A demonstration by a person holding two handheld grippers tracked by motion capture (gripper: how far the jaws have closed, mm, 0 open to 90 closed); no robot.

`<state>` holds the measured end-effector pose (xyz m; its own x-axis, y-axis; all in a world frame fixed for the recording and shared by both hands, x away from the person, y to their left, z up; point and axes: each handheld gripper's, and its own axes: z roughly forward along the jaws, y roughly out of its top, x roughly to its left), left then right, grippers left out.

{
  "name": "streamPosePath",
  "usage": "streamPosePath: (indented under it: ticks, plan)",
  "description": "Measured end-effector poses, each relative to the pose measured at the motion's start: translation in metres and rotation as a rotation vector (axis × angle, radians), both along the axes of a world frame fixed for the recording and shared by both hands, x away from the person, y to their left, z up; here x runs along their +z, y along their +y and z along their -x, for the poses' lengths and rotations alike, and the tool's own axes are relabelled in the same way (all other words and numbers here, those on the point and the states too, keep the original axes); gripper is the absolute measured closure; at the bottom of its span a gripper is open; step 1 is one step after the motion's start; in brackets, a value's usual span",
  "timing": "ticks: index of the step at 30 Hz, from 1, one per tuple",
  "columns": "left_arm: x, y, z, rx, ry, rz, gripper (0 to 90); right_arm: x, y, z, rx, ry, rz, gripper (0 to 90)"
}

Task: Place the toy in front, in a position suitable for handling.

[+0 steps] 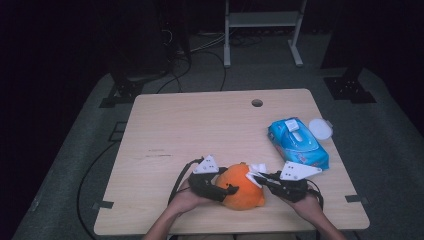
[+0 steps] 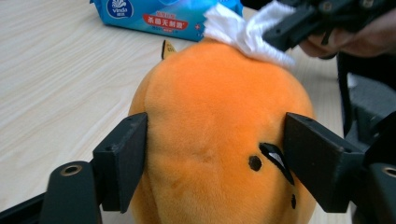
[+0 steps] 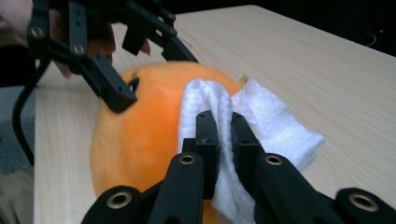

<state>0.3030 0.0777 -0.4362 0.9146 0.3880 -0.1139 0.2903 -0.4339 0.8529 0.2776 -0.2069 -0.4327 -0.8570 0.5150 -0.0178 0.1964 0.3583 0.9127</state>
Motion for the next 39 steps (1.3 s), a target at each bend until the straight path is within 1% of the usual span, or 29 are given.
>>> streamPosePath:
  ticks: [2,5,6,9,11,13,15,17,18,20,22,23,24,25,26,28,30,33,36,38,39]
  plan:
    - [-0.001,0.000,0.003,-0.001,-0.017,-0.002,25.6,0.003,0.005,-0.001,0.014,0.008,-0.037,84.0]
    - [-0.001,-0.001,0.007,-0.015,-0.061,-0.024,26.8,0.007,0.016,-0.002,0.030,-0.007,-0.060,84.0]
    - [-0.001,-0.001,0.009,-0.016,-0.072,-0.031,27.2,0.008,0.018,-0.003,0.032,-0.013,-0.060,84.0]
    - [-0.002,0.002,0.009,-0.012,-0.076,-0.028,28.1,0.008,0.020,-0.005,0.015,-0.016,-0.058,83.9]
    - [-0.004,0.003,0.008,-0.007,-0.067,-0.014,28.3,0.006,0.015,-0.008,-0.011,-0.011,-0.051,83.9]
    - [-0.004,0.004,0.006,-0.005,-0.063,-0.009,28.3,0.003,0.007,-0.010,-0.040,-0.001,-0.048,83.9]
    - [-0.004,0.002,0.007,-0.010,-0.071,-0.012,28.3,0.000,0.001,-0.009,-0.055,0.009,-0.047,83.8]
    - [-0.003,-0.001,0.008,-0.011,-0.087,-0.012,28.3,0.000,-0.002,-0.007,-0.058,0.005,-0.027,83.8]
    - [-0.002,-0.004,0.009,-0.016,-0.099,-0.016,28.2,0.001,-0.001,-0.006,-0.057,0.002,-0.020,83.9]
    - [0.000,-0.007,0.009,-0.026,-0.118,-0.026,28.1,0.005,0.005,-0.002,-0.036,0.001,-0.017,84.0]
    - [0.000,-0.009,0.011,-0.036,-0.137,-0.034,28.6,0.009,0.015,0.001,0.007,0.004,-0.038,84.0]
    - [0.000,-0.010,0.012,-0.040,-0.146,-0.038,29.0,0.011,0.020,0.002,0.020,-0.008,-0.029,83.9]
    - [0.001,-0.009,0.013,-0.042,-0.154,-0.047,29.3,0.013,0.025,0.003,0.022,-0.028,-0.006,83.9]
    - [0.001,-0.009,0.014,-0.046,-0.160,-0.052,29.5,0.015,0.029,0.003,0.020,-0.037,0.011,83.9]
    - [0.001,-0.008,0.014,-0.048,-0.167,-0.054,29.6,0.016,0.030,0.001,0.018,-0.036,0.012,84.0]
    - [0.000,-0.007,0.015,-0.052,-0.170,-0.052,29.9,0.015,0.026,-0.004,-0.007,-0.025,0.007,84.0]
    - [0.000,-0.006,0.014,-0.051,-0.166,-0.049,29.9,0.011,0.018,-0.010,-0.033,-0.003,-0.008,83.9]
    - [0.001,-0.006,0.014,-0.053,-0.162,-0.051,29.8,0.007,0.006,-0.014,-0.073,0.014,-0.012,83.9]
    - [0.002,-0.005,0.014,-0.055,-0.157,-0.047,27.8,0.006,-0.003,-0.012,-0.086,0.024,-0.006,84.0]
    - [0.002,-0.006,0.014,-0.057,-0.156,-0.042,26.7,0.006,-0.006,-0.007,-0.083,0.029,-0.005,84.0]
    - [0.003,-0.007,0.015,-0.060,-0.160,-0.046,26.5,0.006,-0.006,-0.005,-0.079,0.025,-0.005,84.1]
